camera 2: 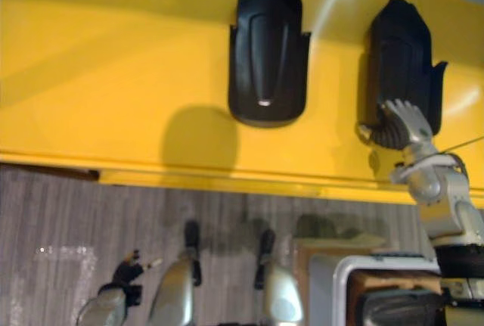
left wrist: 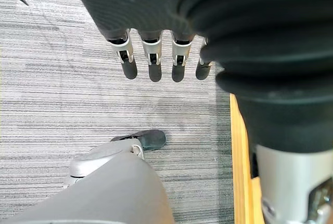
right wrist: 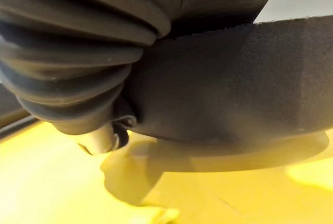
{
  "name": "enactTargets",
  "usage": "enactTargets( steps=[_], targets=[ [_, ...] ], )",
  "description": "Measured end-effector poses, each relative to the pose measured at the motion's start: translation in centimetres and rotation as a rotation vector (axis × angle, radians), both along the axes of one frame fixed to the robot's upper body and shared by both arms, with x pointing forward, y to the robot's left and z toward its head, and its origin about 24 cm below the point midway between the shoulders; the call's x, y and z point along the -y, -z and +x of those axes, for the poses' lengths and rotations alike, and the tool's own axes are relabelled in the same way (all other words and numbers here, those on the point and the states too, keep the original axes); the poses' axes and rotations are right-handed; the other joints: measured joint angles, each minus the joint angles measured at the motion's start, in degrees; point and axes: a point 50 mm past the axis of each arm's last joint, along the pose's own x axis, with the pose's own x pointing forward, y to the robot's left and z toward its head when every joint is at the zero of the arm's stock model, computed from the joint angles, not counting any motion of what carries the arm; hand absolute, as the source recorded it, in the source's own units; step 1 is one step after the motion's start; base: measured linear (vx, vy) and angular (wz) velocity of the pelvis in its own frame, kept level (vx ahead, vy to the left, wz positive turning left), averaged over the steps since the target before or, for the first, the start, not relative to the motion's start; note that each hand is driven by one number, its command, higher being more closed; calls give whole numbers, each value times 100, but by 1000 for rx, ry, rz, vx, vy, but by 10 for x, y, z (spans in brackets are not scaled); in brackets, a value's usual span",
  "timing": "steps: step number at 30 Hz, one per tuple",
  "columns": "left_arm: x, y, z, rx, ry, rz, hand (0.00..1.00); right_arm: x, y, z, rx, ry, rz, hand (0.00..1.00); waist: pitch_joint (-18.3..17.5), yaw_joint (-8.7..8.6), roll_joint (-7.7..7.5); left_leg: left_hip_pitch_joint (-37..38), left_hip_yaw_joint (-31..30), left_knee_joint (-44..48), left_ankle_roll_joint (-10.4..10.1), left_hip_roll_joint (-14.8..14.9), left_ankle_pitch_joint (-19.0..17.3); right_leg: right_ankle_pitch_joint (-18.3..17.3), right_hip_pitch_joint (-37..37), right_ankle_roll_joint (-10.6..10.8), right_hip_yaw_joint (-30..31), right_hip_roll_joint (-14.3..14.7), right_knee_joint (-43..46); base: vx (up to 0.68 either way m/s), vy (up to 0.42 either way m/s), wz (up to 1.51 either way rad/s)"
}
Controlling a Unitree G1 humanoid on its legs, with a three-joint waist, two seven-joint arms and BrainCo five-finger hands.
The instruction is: Walk over and take plastic housings, then place them on the shelf
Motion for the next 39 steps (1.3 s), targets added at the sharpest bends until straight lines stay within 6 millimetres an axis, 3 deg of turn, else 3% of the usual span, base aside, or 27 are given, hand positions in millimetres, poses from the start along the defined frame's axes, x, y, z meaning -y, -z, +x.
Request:
enactTargets(
  steps=[5,6,23,31,33,39],
  targets=[
    [-2,-1,0,3,-12,1,0,0,-3,2,11,8,-17,100,15,8,-30,-21,-11,-2,0,-1,-1,-6,-14,-4,-17,-1,0,0,0,0],
    [-2,-1,0,2,-12,2,0,1,-4,2,14,9,-16,0,16,8,-33,-25,-14,-1,0,-1,-1,-6,-16,-4,-20,-1,0,0,0,3],
    [-7,-2,-2,4,-34,2,0,6,-18,2,92,14,-39,0,24,-1,-35,-79,-142,125,6,0,-15,-61,18,-60,-92,-1,105,7,1,3],
    [-10,2,-19,-24,-45,-2,0,14,-26,-35,242,-37,-68,0,-45,-54,-112,642,41,-453,-43,-16,36,-165,471,17,-65,-16,-48,86,-8,-6],
    [-11,4,-23,-43,-39,4,0,18,-24,-41,252,-29,-72,0,-170,-78,-133,738,83,-537,-45,-20,36,-165,534,18,-65,-12,-98,113,-7,-7],
    [1,22,-52,-143,-64,-49,0,27,-17,-62,290,-3,-154,0,-1051,-267,-173,1178,192,-670,-111,12,20,-162,923,18,-94,-52,-125,126,2,3]
  ],
)
